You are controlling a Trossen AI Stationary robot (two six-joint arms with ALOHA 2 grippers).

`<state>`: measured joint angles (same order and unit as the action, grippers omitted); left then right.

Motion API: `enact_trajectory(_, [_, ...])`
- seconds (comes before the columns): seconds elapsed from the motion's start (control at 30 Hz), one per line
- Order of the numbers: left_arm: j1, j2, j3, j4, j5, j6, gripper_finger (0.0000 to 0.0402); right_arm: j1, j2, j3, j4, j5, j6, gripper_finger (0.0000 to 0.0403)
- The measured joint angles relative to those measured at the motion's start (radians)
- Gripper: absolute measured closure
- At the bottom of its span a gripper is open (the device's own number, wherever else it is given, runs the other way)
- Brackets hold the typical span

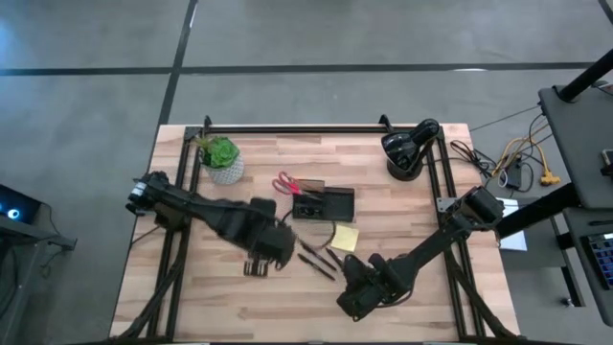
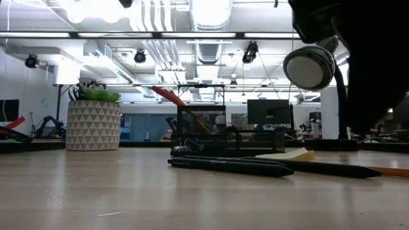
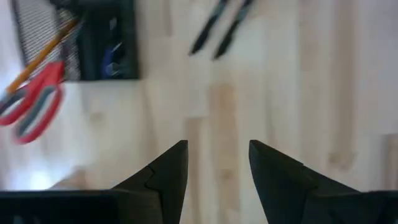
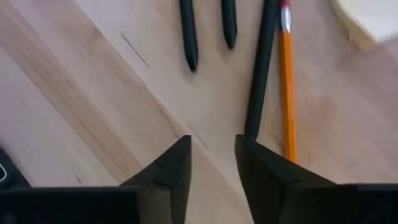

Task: Pick and place office supplies into organizer
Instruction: Put the yellow pencil into the black desk organizer

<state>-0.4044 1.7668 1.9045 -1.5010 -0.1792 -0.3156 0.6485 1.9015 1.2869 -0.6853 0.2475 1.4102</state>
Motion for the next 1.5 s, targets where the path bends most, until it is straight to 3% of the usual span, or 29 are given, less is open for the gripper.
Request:
enact_trajectory(0.17, [-0.055,0.0,-0.004,0.065,0.005,-0.099,0.0248,0.072,0.0,-0.014,-0.031,-0.006,0.216,0.0284])
enact_trajectory(0.43, [-0.062,0.0,-0.037,0.145,0.025,-0.252,0.0257,0.278,0.0,-0.078,-0.04,0.078,0.799,0.0371])
enact_trajectory(0.63, [-0.062,0.001,-0.09,0.353,0.121,-0.25,0.0288,0.295,0.0,-0.097,-0.057,0.071,0.809,0.0394])
enact_trajectory(0.87, [-0.058,0.001,-0.151,0.584,0.113,-0.054,0.034,0.28,-0.002,-0.129,-0.073,0.093,0.805,0.0394])
enact_trajectory(0.97, [-0.041,0.001,-0.193,0.655,0.109,-0.043,0.0353,0.277,-0.002,-0.135,-0.068,0.101,0.802,0.0394])
enact_trajectory(1.27, [0.001,0.002,-0.3,0.756,0.104,-0.044,0.0361,0.278,-0.003,-0.14,-0.067,0.099,0.794,0.0394])
enact_trajectory(1.5, [0.01,0.012,-0.307,0.766,0.106,-0.044,0.0361,0.278,-0.003,-0.159,-0.067,0.093,0.797,0.0394])
